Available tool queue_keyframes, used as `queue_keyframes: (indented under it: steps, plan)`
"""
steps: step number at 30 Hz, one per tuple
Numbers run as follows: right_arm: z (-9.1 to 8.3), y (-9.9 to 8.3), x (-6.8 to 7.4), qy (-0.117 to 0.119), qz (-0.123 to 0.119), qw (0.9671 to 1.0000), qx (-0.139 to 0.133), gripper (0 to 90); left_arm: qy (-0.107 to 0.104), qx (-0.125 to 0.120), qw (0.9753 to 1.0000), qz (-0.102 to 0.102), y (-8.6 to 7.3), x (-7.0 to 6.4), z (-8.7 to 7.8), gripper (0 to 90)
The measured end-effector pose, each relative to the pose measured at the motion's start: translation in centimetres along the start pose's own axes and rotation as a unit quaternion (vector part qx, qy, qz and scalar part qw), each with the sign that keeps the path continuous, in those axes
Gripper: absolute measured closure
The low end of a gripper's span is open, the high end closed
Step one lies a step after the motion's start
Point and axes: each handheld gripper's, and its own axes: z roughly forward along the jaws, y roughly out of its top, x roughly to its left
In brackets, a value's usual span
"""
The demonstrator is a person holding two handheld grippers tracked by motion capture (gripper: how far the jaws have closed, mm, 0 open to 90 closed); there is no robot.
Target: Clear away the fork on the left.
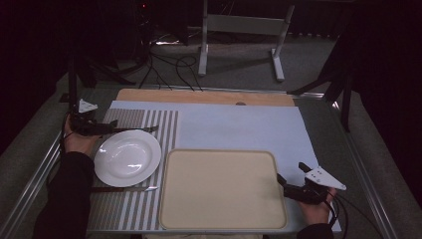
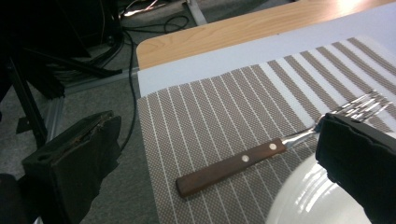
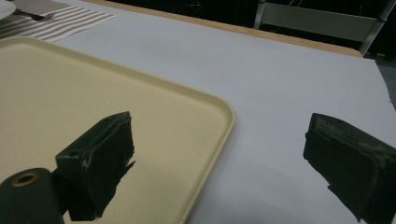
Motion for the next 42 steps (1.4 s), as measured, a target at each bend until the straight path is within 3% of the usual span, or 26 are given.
queue_keyframes:
  steps: [9, 12, 15, 18, 21, 23, 25, 29, 32, 39, 41, 42]
  plan:
    - [0.0, -0.1, 0.0, 0.001, -0.001, 1.0, 0.002, 8.3, -0.003, 0.028, 0.9996, 0.003, -0.2, 0.5, 1.9, 0.1]
    - [0.0, -0.1, 0.0, 0.001, -0.002, 1.0, 0.003, 8.3, -0.002, 0.052, 0.9986, 0.007, -0.5, 0.7, 2.4, 1.6]
    - [0.0, -0.1, 0.0, 0.001, -0.001, 1.0, 0.004, 8.3, -0.01, 0.064, 0.9979, -0.003, -0.9, 0.7, 2.9, 2.0]
    - [0.1, -0.1, 0.0, 0.001, -0.002, 1.0, 0.005, 8.3, -0.019, 0.091, 0.9956, -0.004, -1.2, 0.4, 3.7, 2.6]
    - [0.1, -0.1, 0.1, 0.002, -0.004, 1.0, 0.007, 8.3, -0.026, 0.097, 0.9948, -0.017, -1.2, 0.5, 4.0, 7.3]
    - [0.1, -0.1, 0.1, 0.002, -0.004, 1.0, 0.007, 8.3, -0.026, 0.099, 0.9946, -0.015, -1.2, 0.5, 4.0, 10.6]
    - [0.1, -0.2, 0.0, 0.0, -0.002, 1.0, 0.007, 8.3, -0.019, 0.116, 0.9931, -0.008, -1.1, 0.5, 4.4, 12.2]
    - [0.1, -0.2, 0.0, 0.0, -0.001, 1.0, 0.008, 8.3, -0.017, 0.125, 0.992, -0.007, -1.1, 0.5, 4.7, 16.4]
    - [0.1, -0.3, 0.0, -0.001, -0.003, 0.9999, 0.011, 8.3, 0.005, 0.132, 0.9912, 0.01, -1.5, 0.0, 5.4, 20.8]
    - [0.0, -0.4, -0.1, -0.003, 0.002, 0.9999, 0.014, 8.3, -0.054, 0.135, 0.9894, -0.001, -1.6, 0.4, 5.9, 34.1]
    - [0.0, -0.4, -0.1, -0.003, 0.004, 0.9999, 0.015, 8.3, -0.061, 0.14, 0.9883, -0.004, -1.5, 0.6, 6.0, 33.6]
    - [0.0, -0.5, -0.1, -0.003, 0.004, 0.9999, 0.015, 8.3, -0.069, 0.149, 0.9864, -0.017, -1.4, 0.7, 6.2, 33.3]
